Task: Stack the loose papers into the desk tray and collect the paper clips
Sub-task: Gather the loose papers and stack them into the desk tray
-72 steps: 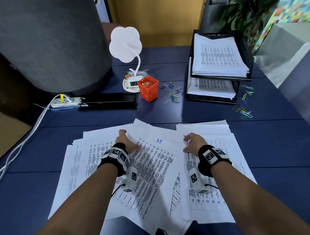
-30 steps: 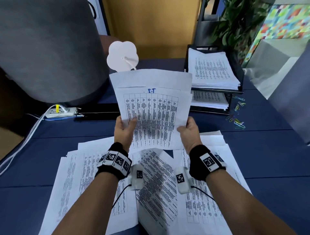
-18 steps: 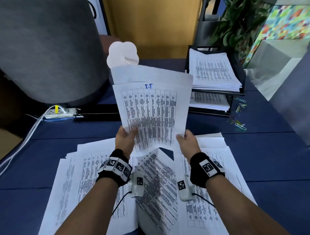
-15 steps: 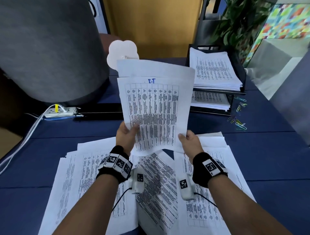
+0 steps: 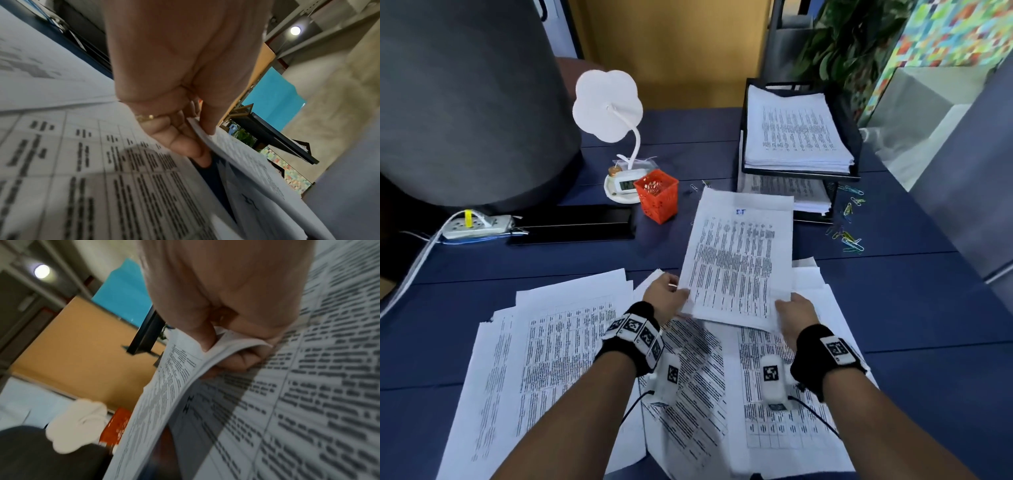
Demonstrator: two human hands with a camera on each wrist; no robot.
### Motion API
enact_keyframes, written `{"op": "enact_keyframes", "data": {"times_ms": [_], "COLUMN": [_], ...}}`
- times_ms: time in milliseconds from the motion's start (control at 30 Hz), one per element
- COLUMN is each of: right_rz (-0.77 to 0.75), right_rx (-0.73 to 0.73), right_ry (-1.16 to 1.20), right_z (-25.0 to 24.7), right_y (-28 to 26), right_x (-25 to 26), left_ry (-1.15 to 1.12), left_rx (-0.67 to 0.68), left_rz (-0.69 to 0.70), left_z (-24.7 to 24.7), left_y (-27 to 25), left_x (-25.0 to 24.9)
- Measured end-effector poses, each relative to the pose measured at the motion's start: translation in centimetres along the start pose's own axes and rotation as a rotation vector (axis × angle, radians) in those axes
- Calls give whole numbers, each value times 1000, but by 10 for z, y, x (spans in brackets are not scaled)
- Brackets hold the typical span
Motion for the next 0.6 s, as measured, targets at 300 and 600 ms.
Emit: {"op": "enact_keyframes", "data": {"times_ms": [300,600], "right_rz": [-28,8], "right_rx": [-93,81], "right_ry": [-53,446], "right_z": [-43,-57], "right_y": [1,10], "right_x": [19,28], "left_ry": [-189,-365], "left_rx": [62,-79], "left_rz": [34,80], "left_z": [41,62], "left_y": [17,44], "left_x": [-30,-65]}}
Point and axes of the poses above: each hand's wrist, its own y-axis towards the middle knuckle, its own z-axis out of the palm, x = y × z, the point moved 3 cm from there along y, towards the middle knuckle, and after that the axes turned 10 degrees about x, right-handed, at the moved point
